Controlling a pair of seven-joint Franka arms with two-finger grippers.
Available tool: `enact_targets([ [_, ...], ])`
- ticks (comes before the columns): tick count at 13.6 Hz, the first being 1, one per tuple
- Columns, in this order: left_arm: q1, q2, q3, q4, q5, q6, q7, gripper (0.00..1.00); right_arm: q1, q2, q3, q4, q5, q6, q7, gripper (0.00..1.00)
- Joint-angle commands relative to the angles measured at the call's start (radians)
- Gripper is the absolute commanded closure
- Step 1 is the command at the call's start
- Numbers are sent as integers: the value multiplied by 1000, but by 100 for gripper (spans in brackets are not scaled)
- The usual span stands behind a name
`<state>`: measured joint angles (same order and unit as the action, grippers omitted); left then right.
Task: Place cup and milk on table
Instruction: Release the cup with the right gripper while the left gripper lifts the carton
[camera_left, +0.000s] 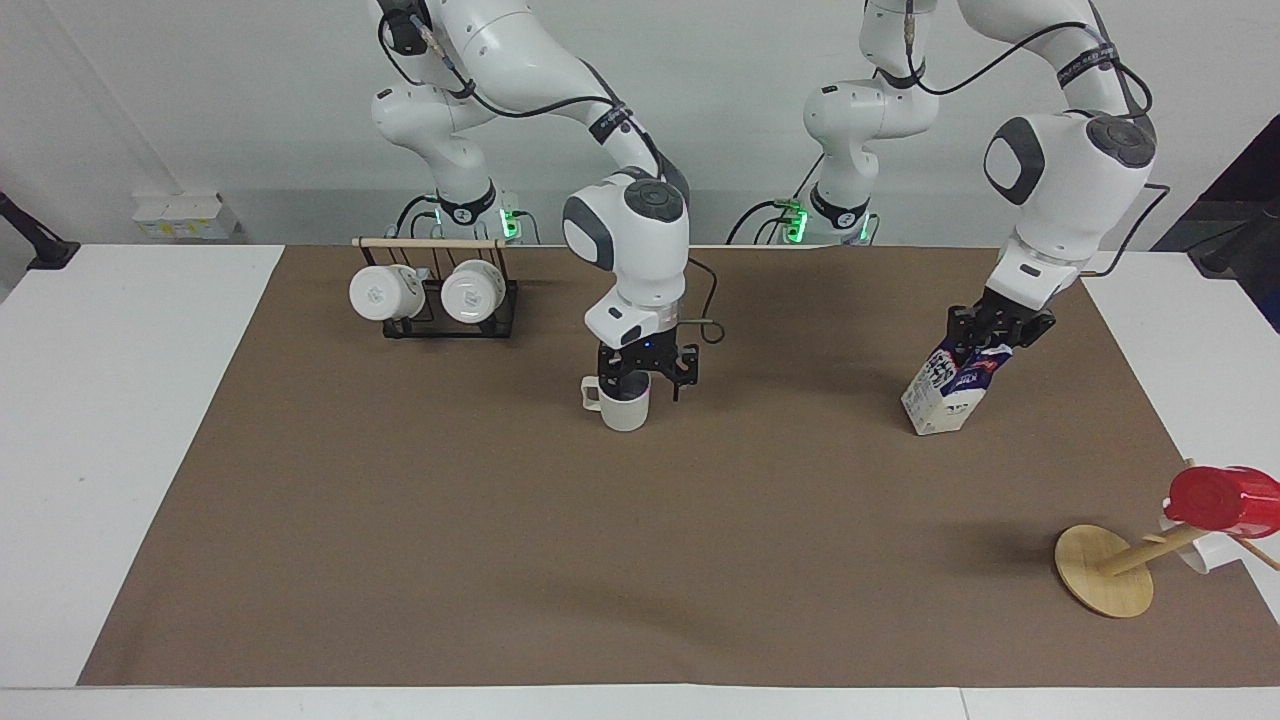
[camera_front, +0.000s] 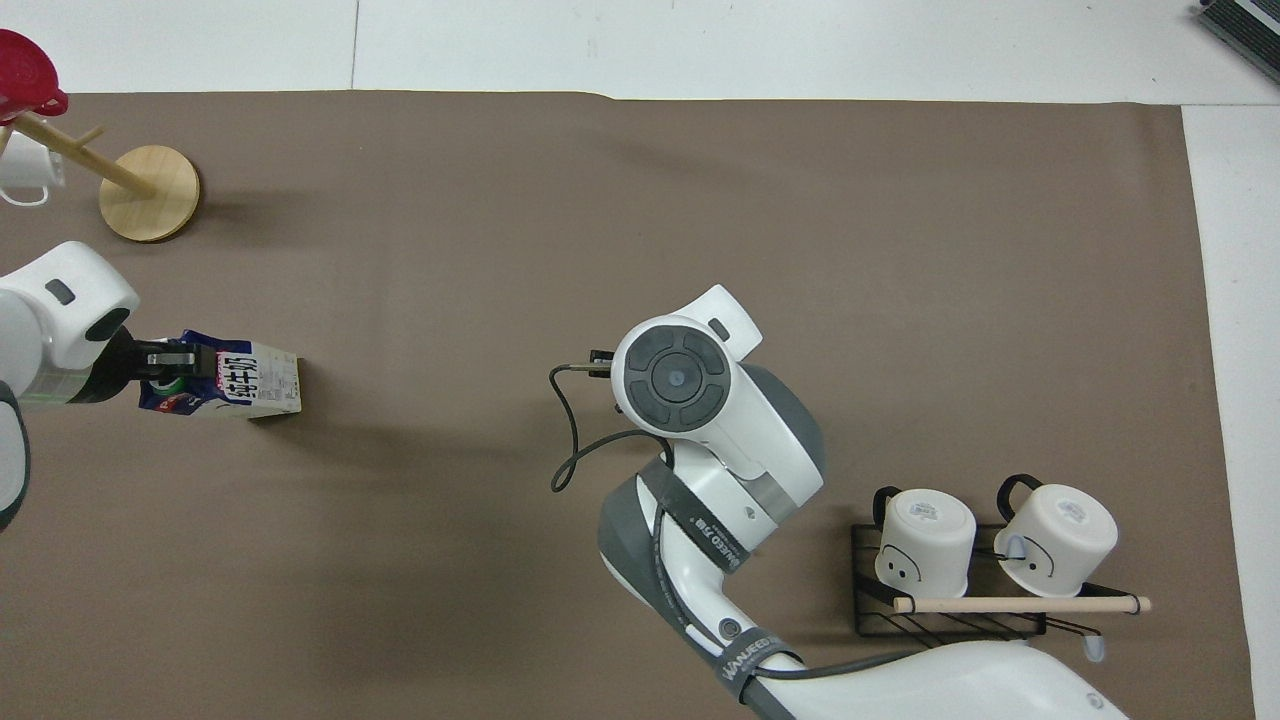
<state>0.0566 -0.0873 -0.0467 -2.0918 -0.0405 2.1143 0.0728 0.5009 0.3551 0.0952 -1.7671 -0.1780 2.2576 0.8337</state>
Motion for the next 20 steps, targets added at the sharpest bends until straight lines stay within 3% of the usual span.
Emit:
enact_targets([
  [1,2,47,-2,171,11,-156,-13,56,-74,-82,11,8,20,-49,10,0],
  [5,-41,57,-12,230,5,-229,-118,57,-203,-204,8,-6,31,-122,-108,0],
  [12,-320,43,-12,225,4,-232,-470,57,-518,-335,8,11,34,-214,-474,0],
  [18,-549,49,-13,196,-12,-157,-740,58,-552,-314,8,259,28,-605,-626,0],
  [20,-593,60,-13,182,-13,-101,-787,58,-550,-289,9,329,37,-683,-648,0],
])
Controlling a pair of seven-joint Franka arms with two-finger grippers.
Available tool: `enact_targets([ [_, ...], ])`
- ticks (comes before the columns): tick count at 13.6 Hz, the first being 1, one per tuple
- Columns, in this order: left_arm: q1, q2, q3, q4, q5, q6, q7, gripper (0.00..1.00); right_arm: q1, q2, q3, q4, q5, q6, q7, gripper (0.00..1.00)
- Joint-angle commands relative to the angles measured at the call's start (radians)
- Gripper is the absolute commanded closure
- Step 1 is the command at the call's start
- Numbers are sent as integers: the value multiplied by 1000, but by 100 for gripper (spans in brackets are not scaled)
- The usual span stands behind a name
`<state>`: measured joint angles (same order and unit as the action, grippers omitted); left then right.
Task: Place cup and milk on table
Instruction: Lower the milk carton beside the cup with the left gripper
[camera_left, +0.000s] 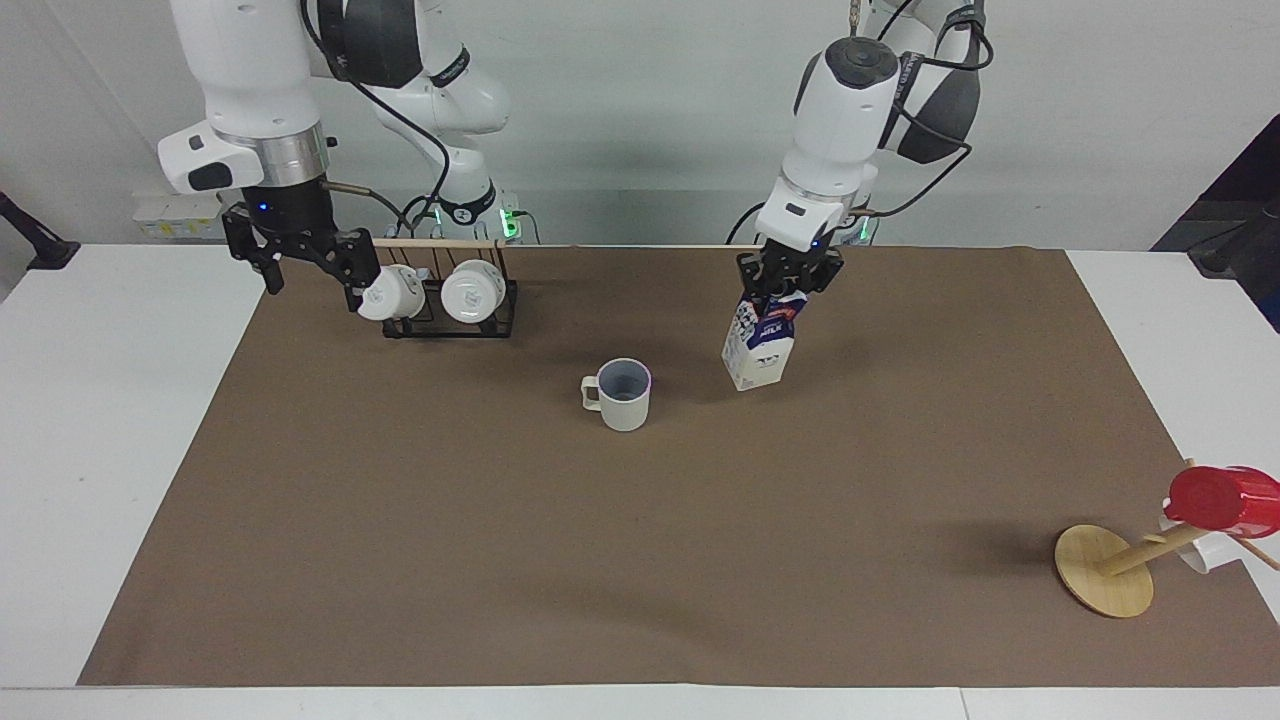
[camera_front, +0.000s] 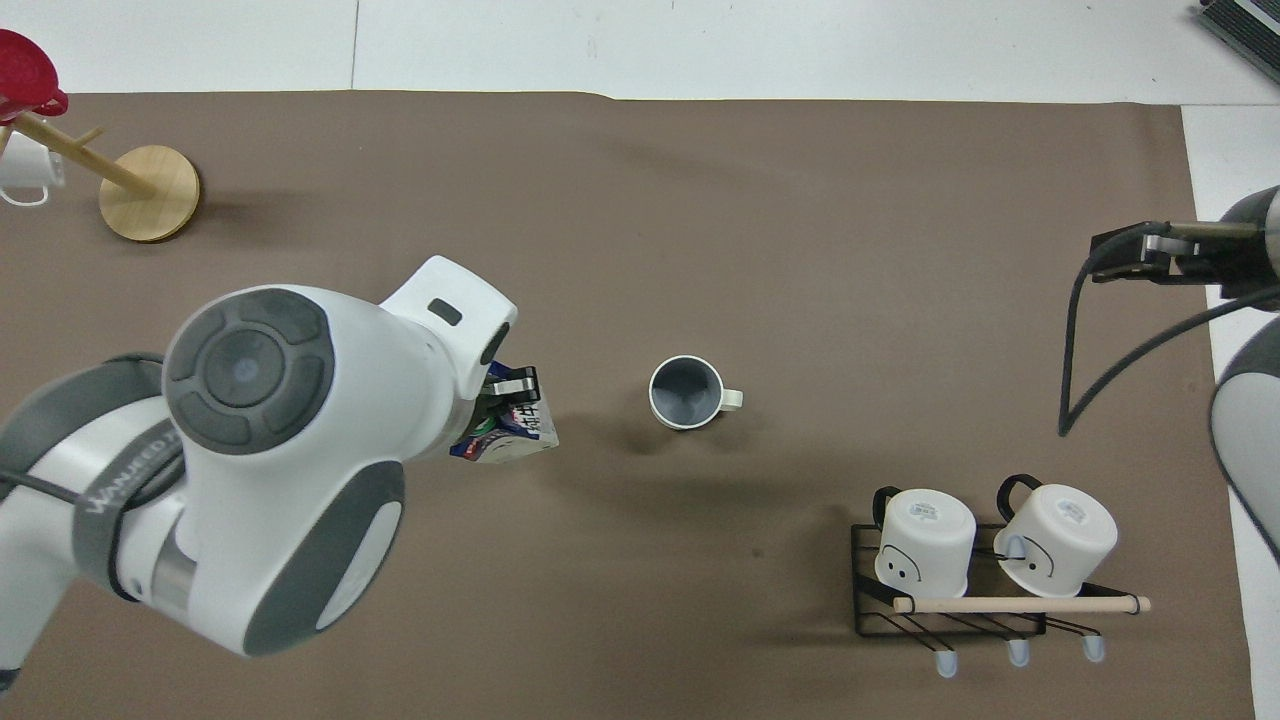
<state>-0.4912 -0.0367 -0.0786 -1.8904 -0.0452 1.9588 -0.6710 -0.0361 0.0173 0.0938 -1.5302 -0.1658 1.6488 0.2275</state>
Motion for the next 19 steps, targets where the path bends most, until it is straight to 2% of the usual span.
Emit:
enact_targets([
  [1,-70,27,20,-32,-9,87,-65,58,-14,52,11,94,66,-98,-42,0],
  [2,-88,46,20,-36,-9,113,-70,58,-18,44,6,85,125,-95,-40,0],
  [4,-98,83,20,-35,-7,153,-68,58,-27,21,3,48,137,-98,-36,0],
  [13,-78,96,25,-61,-7,172,-18,57,-30,19,1,45,132,-93,-42,0],
  [19,-63,100,23,-78,-5,193,30,60,-28,-17,3,-19,135,-87,-45,0],
])
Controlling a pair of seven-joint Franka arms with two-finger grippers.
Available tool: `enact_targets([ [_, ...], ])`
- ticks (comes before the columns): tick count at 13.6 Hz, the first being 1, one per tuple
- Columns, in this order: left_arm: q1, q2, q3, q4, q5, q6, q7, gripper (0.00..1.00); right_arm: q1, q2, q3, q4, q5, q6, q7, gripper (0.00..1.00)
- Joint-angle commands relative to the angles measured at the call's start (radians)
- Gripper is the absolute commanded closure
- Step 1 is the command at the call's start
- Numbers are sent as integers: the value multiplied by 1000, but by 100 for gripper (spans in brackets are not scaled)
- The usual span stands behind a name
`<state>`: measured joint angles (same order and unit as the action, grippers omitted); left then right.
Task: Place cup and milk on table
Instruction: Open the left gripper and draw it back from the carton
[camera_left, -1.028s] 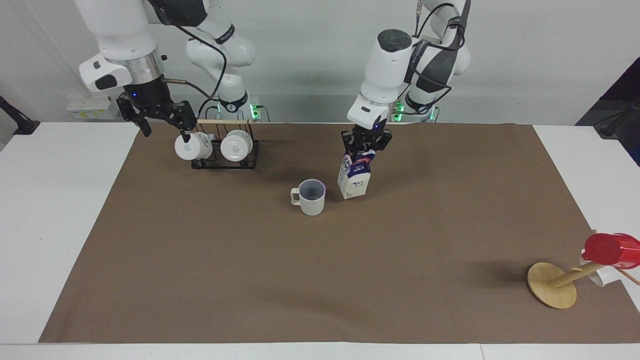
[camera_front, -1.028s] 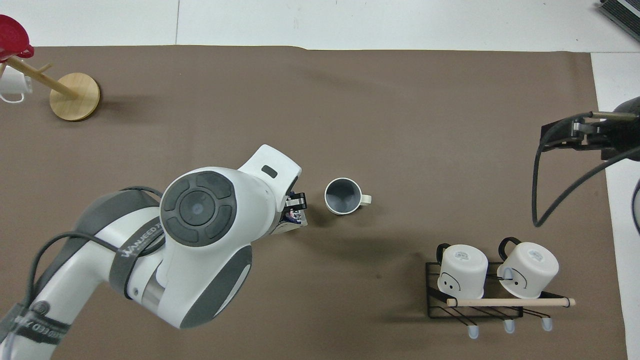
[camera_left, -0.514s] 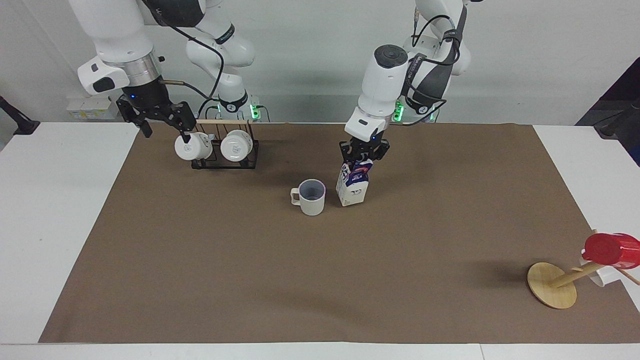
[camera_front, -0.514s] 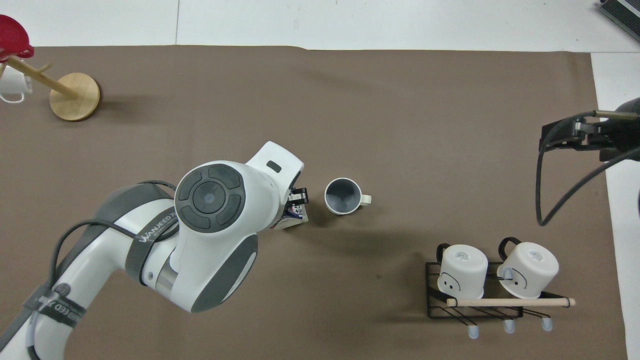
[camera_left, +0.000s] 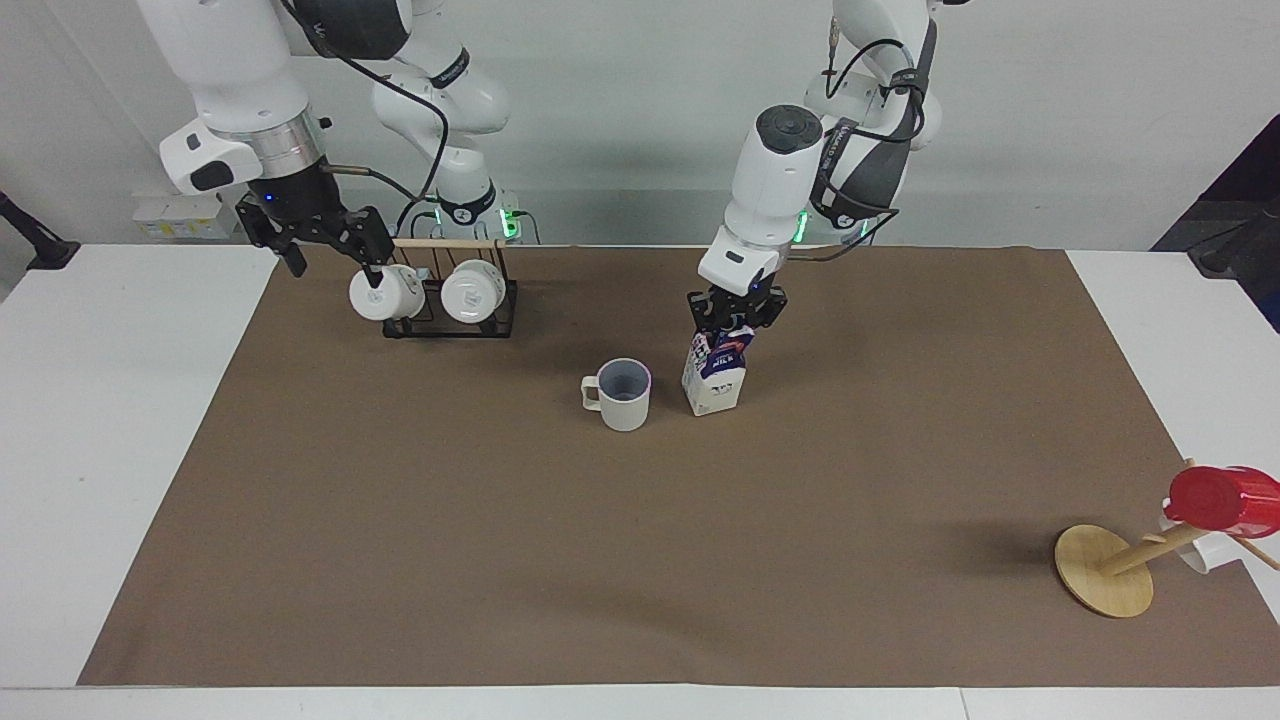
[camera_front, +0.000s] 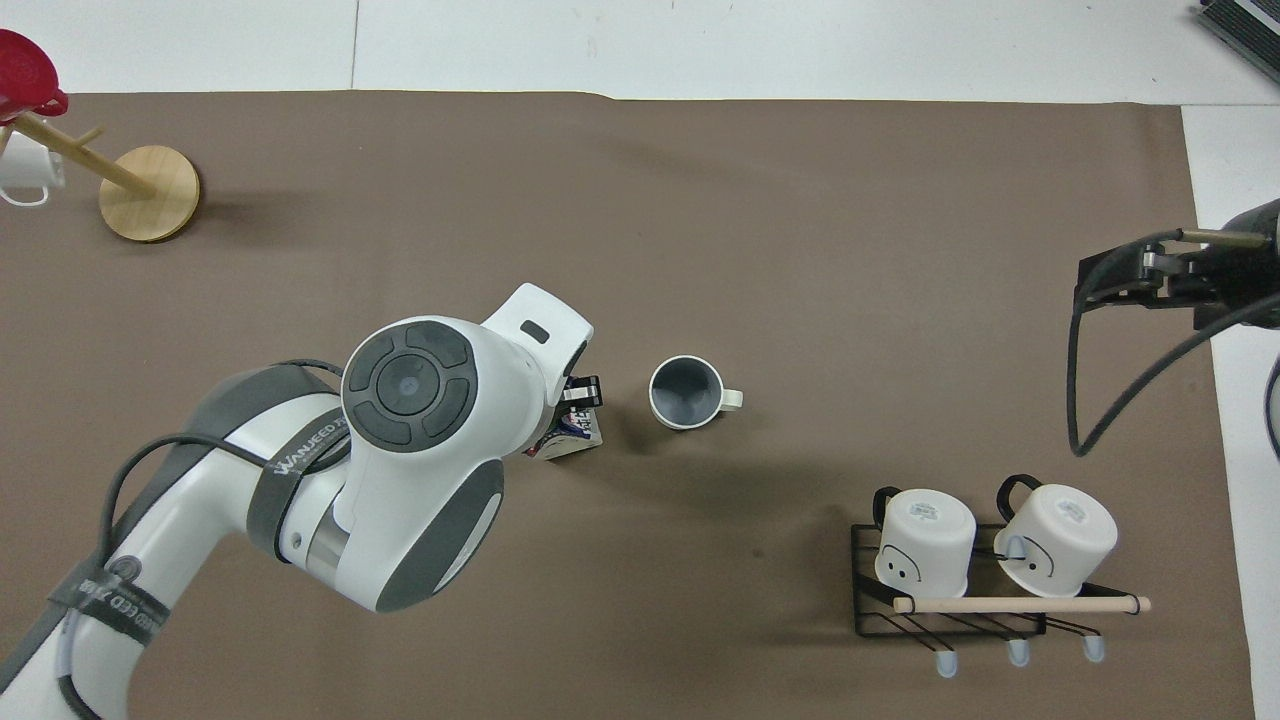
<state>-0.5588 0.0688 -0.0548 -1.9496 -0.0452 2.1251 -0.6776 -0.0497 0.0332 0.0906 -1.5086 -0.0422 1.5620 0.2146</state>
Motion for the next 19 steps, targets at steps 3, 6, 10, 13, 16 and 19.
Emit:
enact_targets([
  [3,5,-6,0,-19,-5,29,43,58,-15,-33,6,-41,8,4,-52,0],
  [6,5,-4,-2,-15,-5,32,43,23,-15,-35,6,-44,8,16,-84,0],
  [10,3,-4,-2,-5,-5,29,41,0,-19,-29,5,-35,22,19,-75,0],
  [13,6,-33,1,32,-8,-16,43,0,-18,-29,6,-35,27,19,-75,0],
  [16,48,-50,7,116,-21,-128,49,0,-18,-29,6,-35,27,19,-72,0],
  [19,100,-55,12,162,-21,-146,59,0,-27,-29,4,-33,27,19,-72,0],
])
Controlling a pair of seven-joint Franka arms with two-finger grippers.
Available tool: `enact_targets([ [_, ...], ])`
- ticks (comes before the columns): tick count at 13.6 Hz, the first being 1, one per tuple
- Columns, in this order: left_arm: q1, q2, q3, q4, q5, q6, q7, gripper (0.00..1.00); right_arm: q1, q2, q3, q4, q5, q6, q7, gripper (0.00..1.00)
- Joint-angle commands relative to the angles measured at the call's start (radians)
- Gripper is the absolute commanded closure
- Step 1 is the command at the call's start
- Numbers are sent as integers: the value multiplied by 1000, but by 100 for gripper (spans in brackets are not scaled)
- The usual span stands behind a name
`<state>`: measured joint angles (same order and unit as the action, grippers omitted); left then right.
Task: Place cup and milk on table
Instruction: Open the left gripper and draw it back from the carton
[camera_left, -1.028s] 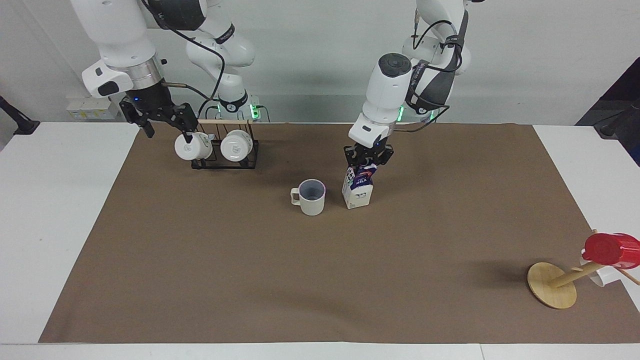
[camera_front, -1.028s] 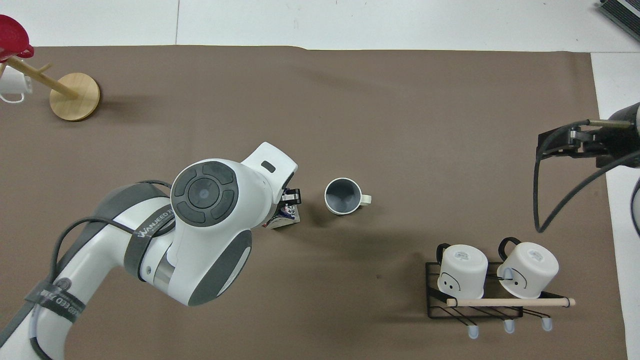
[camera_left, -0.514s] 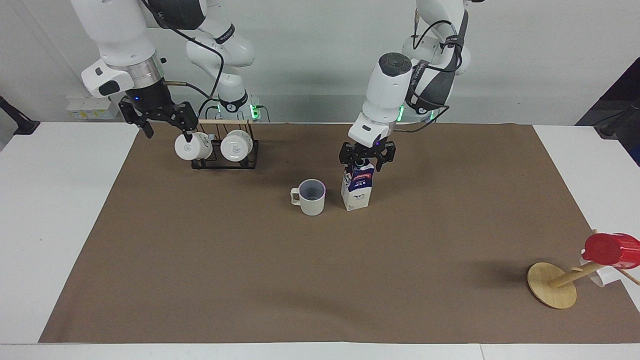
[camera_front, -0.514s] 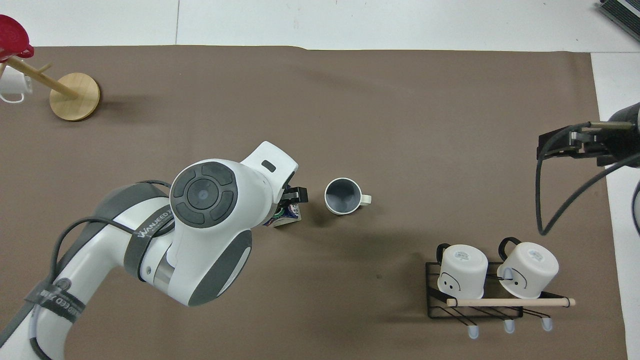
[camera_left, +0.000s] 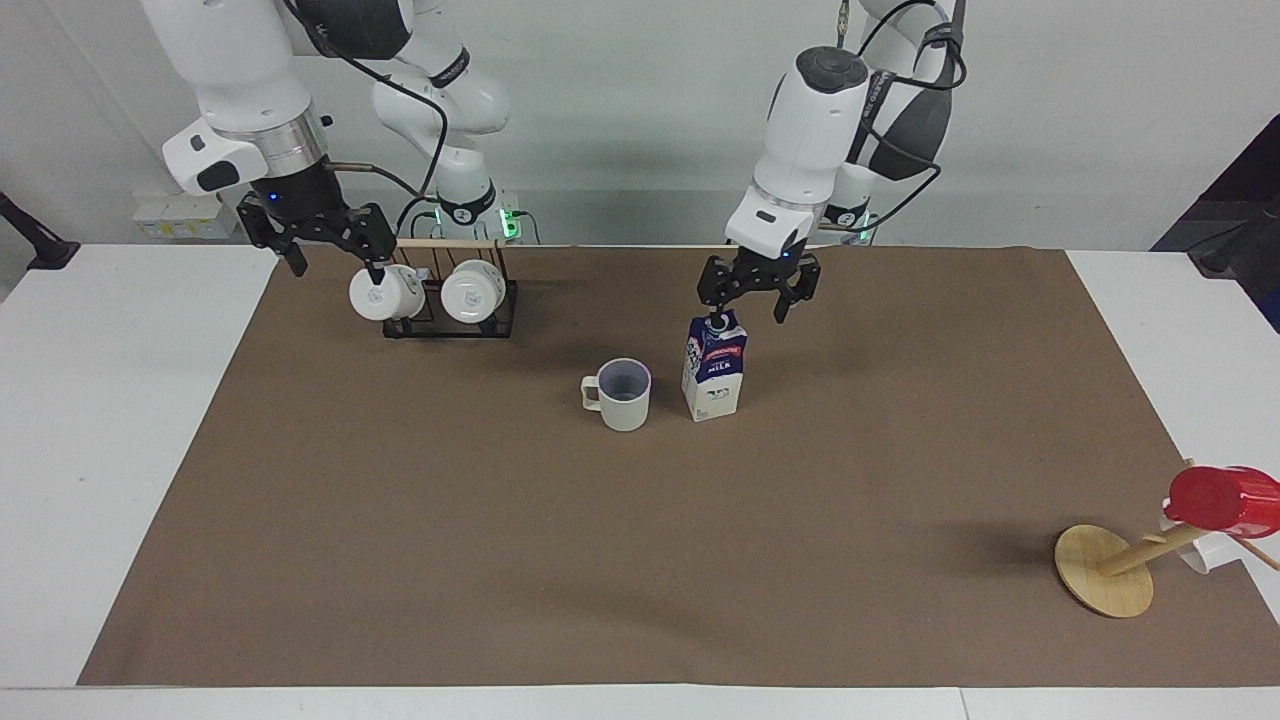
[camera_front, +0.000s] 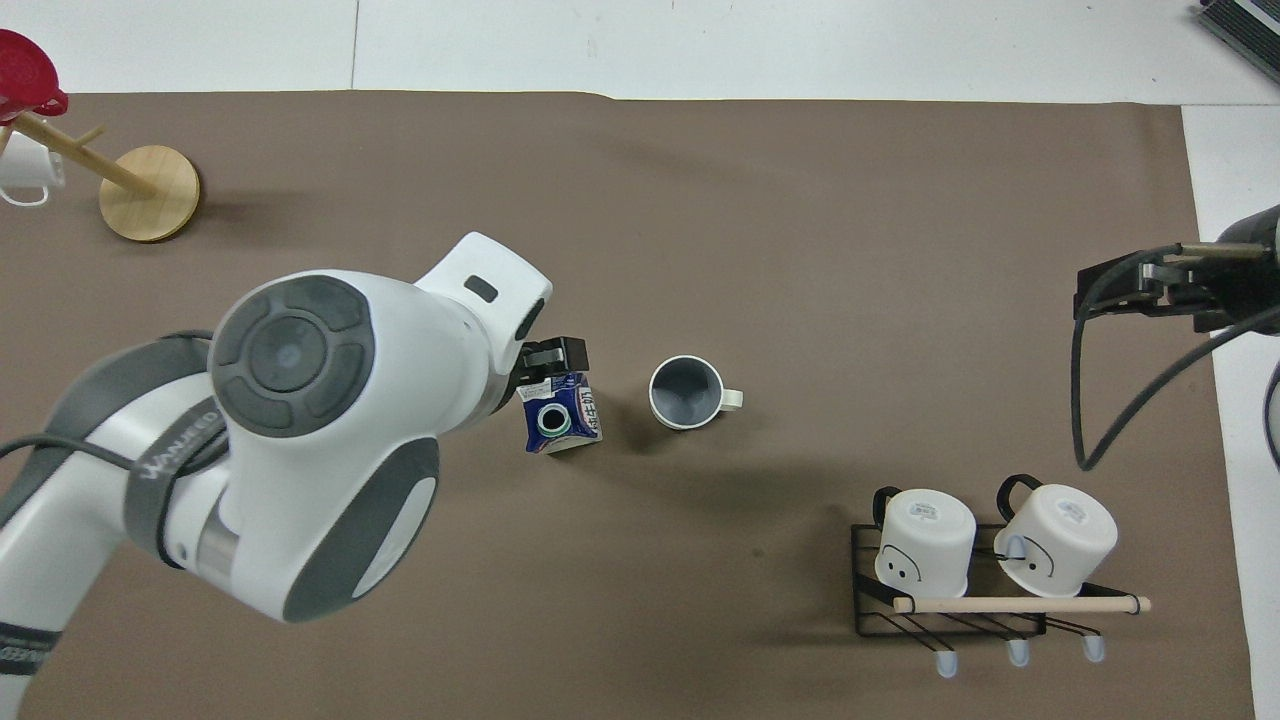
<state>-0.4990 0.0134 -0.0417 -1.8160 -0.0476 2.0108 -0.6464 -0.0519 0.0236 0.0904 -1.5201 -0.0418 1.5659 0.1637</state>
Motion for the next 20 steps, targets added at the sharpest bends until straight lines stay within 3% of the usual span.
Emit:
enact_targets([
  [1,71,-1,-6,35,-18,-43,72,0,-35,-19,5,-23,26,16,-23,0],
  [4,118,-3,3,105,-9,-171,255,0,-37,-19,5,-23,26,16,-27,0],
  [10,324,-43,6,115,-5,-287,562,0,-35,-19,6,-23,26,17,-32,0],
  [14,413,-47,5,158,-2,-288,576,0,-29,-19,6,-25,26,16,-32,0],
  [20,416,-52,5,170,77,-340,576,0,-29,-21,8,-26,26,16,-32,0],
])
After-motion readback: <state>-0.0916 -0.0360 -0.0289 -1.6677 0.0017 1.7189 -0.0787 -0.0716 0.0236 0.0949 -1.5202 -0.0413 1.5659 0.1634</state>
